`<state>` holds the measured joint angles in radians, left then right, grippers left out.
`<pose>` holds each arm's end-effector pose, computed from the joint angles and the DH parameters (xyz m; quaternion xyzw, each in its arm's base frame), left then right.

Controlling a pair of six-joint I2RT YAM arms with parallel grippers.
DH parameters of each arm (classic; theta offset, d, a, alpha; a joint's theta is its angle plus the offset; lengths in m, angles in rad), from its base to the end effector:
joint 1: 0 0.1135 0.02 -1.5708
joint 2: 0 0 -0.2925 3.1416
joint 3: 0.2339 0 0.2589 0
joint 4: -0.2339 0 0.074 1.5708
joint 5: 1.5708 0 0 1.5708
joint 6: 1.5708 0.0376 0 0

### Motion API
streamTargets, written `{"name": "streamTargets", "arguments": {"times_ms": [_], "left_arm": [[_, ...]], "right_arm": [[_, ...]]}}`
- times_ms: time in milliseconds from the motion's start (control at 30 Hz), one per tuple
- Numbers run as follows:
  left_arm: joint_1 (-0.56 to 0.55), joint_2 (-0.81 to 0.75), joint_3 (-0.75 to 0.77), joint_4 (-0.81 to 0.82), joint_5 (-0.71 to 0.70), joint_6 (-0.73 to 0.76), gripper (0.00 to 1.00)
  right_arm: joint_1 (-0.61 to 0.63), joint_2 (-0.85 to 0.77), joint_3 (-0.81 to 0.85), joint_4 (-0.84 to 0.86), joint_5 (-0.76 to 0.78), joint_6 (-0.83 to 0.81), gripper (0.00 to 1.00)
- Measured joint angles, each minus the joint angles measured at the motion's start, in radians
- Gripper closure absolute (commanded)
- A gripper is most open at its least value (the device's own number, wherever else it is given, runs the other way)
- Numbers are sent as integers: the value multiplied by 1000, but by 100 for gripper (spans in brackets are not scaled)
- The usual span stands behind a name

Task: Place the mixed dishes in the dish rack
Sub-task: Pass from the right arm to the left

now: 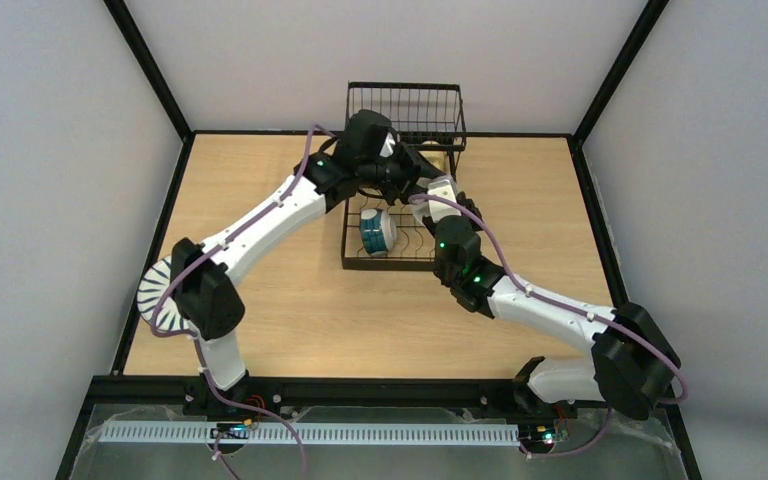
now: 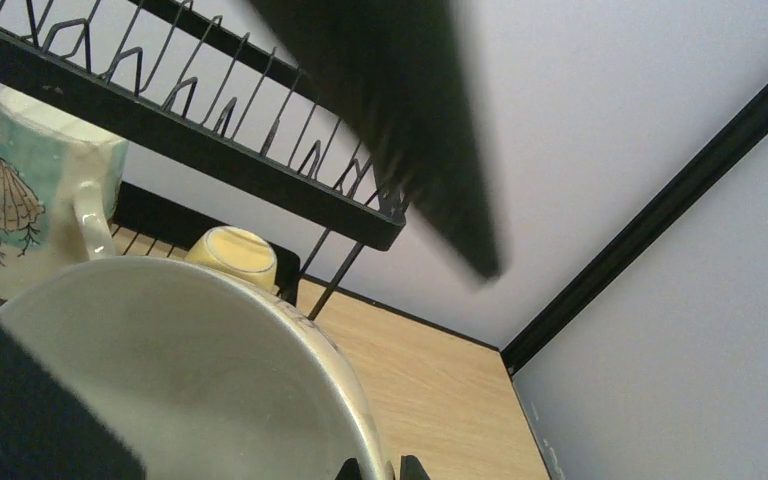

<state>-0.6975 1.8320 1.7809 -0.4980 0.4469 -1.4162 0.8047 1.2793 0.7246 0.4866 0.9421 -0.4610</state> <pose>0.3285 -0.2965 0.3868 -0.1977 0.8344 -0.5102 0.0661 0.2143 0.1789 0.3055 -0.1353 0.7083 -0.2227 0.6560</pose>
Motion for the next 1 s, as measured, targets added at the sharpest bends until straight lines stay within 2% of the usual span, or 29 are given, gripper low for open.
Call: {"name": "streamTargets", "arguments": {"times_ms": [167,667,1000], "left_arm": [[0,-46,-13,42,-3,-5,1],[-5,-48,-50,57,-19,3,1],[-5,10,-35,57,-39,2,1]], "right_arm": [[0,2,0,-14,-8,13,100],[0,-53,0,-45,-15,5,100],[2,-69,0,-58,-28,-4,100]]}}
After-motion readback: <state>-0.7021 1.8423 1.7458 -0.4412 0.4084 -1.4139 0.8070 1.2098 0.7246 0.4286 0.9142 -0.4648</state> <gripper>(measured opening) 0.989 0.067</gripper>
